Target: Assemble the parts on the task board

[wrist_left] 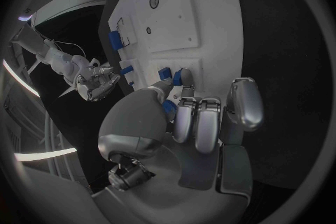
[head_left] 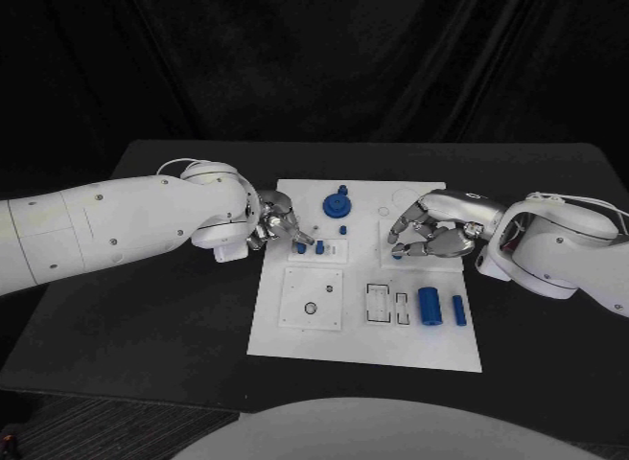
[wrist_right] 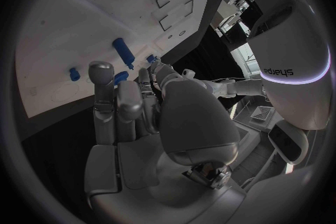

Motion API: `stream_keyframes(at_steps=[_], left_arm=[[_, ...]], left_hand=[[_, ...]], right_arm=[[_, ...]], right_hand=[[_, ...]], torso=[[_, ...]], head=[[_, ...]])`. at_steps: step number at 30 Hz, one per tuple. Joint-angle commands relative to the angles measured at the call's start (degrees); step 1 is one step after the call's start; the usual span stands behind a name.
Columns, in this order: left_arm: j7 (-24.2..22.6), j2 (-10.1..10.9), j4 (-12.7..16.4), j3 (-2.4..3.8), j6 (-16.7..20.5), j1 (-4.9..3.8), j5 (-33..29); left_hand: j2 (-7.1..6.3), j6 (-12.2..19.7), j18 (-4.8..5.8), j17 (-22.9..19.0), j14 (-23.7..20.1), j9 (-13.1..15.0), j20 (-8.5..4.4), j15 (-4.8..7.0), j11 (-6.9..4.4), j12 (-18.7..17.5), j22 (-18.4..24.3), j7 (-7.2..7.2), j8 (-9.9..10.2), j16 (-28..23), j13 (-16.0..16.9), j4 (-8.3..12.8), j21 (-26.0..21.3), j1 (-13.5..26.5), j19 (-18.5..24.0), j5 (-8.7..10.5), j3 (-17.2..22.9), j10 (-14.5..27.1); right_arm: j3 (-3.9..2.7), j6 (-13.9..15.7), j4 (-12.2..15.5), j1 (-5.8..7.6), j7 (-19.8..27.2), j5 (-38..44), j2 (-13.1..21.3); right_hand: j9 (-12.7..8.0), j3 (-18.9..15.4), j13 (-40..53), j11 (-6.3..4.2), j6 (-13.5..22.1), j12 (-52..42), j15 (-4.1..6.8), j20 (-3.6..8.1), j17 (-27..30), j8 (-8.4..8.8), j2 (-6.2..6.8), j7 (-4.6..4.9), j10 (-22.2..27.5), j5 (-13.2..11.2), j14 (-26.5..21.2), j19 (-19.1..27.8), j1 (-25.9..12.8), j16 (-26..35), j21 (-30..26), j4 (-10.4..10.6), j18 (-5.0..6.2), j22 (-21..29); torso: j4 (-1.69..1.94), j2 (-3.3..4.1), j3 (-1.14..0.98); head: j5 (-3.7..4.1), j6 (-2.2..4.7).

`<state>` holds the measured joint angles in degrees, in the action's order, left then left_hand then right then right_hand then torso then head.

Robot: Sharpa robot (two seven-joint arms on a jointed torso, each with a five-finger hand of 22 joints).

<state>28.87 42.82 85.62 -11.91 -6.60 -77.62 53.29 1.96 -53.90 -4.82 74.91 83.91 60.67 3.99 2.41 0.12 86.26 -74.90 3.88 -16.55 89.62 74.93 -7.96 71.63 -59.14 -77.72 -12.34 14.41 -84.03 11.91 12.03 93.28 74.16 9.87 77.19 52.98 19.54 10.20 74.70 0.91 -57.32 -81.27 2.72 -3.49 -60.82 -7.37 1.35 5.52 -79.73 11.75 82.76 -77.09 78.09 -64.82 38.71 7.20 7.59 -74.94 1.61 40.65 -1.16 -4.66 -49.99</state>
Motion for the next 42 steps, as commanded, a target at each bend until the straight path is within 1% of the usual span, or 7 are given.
stream_keyframes(at_steps=[1, 2, 4, 9, 20, 30, 42], left_arm=[[0.0, 0.0, -0.1, -0.24, -1.5, 0.41, 0.0], [0.0, 0.0, -0.1, -0.24, -1.5, 0.41, 0.0], [-0.1, 0.0, -0.1, -0.24, -1.6, 0.41, 0.0], [0.0, 0.0, -0.2, -0.24, -1.7, 0.41, 0.0], [0.2, 0.3, -0.1, -0.24, -1.8, 0.41, 0.0], [0.6, 0.7, 0.0, -0.24, -1.9, 0.41, 0.0], [1.2, 1.1, 0.3, -0.24, -1.9, 0.40, 0.0]], left_hand=[[0.09, 0.4, 0.28, 15.1, 6.1, 0.1, 0.00, 0.04, -0.10, -0.2, -9.1, -0.32, -0.5, 0.4, 10.0, 0.8, -0.2, -1.5, 0.0, -2.45, 0.3, -0.4], [0.17, 0.5, 0.28, 15.1, 6.1, 0.2, 0.00, 0.10, -0.15, -0.2, -9.1, -0.36, -0.5, 0.4, 10.0, 1.1, -0.3, -1.9, 0.1, -3.57, 0.5, -0.4], [0.21, 0.6, 0.28, 15.1, 6.1, 0.2, -0.05, 0.12, -0.18, -0.2, -9.1, -0.39, -0.5, 0.4, 10.0, 1.4, -0.3, -2.3, 0.1, -4.91, 0.8, -0.4], [0.21, 0.7, 0.27, 15.1, 6.1, 0.2, -0.06, 0.13, -0.19, -0.3, -9.1, -0.41, -0.6, 0.4, 9.9, 1.5, -0.3, -2.5, 0.1, -5.55, 0.9, -0.3], [0.15, 0.8, 0.25, 15.1, 6.1, 0.2, -0.08, 0.15, -0.23, -0.3, -9.1, -0.47, -0.6, 0.4, 9.9, 1.9, -0.5, -3.0, 0.2, -6.09, 1.2, -0.2], [0.15, 0.8, 0.25, 15.1, 6.1, 0.3, -0.08, 0.16, -0.25, -0.3, -9.1, -0.49, -0.7, 0.4, 9.8, 2.1, -0.4, -3.2, 0.2, -6.16, 1.3, -0.2], [0.16, 0.7, 0.25, 15.1, 6.1, 0.3, -0.09, 0.17, -0.26, -0.4, -9.1, -0.50, -0.7, 0.4, 9.8, 2.2, -0.5, -3.3, 0.2, -6.13, 1.4, -0.2]], right_arm=[[-0.03, -0.4, 0.0, -0.15, -0.5, 0.0, 0.0], [-0.03, -0.4, 0.0, -0.16, -0.5, 0.0, 0.0], [-0.03, -0.4, 0.0, -0.16, -0.5, 0.0, 0.0], [-0.03, -0.4, 0.0, -0.17, -0.5, 0.0, 0.0], [-0.03, -0.5, 0.0, -0.18, -0.6, 0.0, 0.0], [-0.03, -0.5, 0.1, -0.18, -0.6, 0.0, 0.1], [-0.03, -0.4, 0.1, -0.18, -0.7, 0.0, 0.2]], right_hand=[[0.1, 0.3, -0.1, 0.04, -0.5, 0.2, 0.14, 0.04, 0.1, -0.09, -0.12, -0.02, 0.4, 0.4, -0.4, 0.2, 0.1, 0.4, -0.3, 0.0, 0.52, -3.6], [0.1, 0.3, -0.1, 0.04, -0.5, 0.3, 0.14, 0.04, 0.2, -0.09, -0.17, -0.02, 0.4, 0.4, -0.4, 0.2, 0.1, 0.5, -0.3, 0.0, 0.52, -3.6], [0.1, 0.3, -0.1, 0.04, -0.5, 0.3, 0.14, 0.04, 0.2, -0.09, -0.17, -0.02, 0.4, 0.4, -0.4, 0.2, 0.1, 0.5, -0.3, 0.0, 0.52, -3.6], [0.1, 0.3, -0.1, 0.04, -0.5, 0.3, 0.14, 0.04, 0.2, -0.09, -0.17, -0.02, 0.4, 0.4, -0.4, 0.2, 0.1, 0.5, -0.3, 0.0, 0.52, -3.6], [0.1, 0.4, -0.1, 0.04, -0.5, 0.3, 0.13, 0.05, 0.1, -0.09, -0.26, -0.01, 0.4, 0.5, -0.4, 0.2, 0.1, 0.4, -0.4, 0.0, 0.53, -3.6], [0.1, 0.4, -0.1, 0.04, -0.5, 0.3, 0.13, 0.05, 0.1, -0.09, -0.26, -0.01, 0.4, 0.5, -0.4, 0.2, 0.1, 0.4, -0.4, 0.0, 0.53, -3.6], [0.1, 0.4, -0.2, 0.05, -0.4, 0.3, 0.13, 0.04, 0.2, -0.06, -0.29, -0.01, 0.5, 0.5, -0.4, 0.2, 0.2, 0.5, -0.5, 0.0, 0.54, -3.6]], torso=[[0.05, 0.02, 0.02], [0.05, 0.03, 0.02], [0.05, 0.03, 0.03], [0.10, 0.01, 0.01], [0.09, 0.03, 0.02], [0.10, 0.02, -0.02], [0.01, -0.01, 0.01]], head=[[-0.05, -0.01], [-0.06, -0.01], [-0.06, -0.01], [-0.07, -0.01], [-0.20, -0.01], [-0.12, -0.01], [-0.12, -0.01]])
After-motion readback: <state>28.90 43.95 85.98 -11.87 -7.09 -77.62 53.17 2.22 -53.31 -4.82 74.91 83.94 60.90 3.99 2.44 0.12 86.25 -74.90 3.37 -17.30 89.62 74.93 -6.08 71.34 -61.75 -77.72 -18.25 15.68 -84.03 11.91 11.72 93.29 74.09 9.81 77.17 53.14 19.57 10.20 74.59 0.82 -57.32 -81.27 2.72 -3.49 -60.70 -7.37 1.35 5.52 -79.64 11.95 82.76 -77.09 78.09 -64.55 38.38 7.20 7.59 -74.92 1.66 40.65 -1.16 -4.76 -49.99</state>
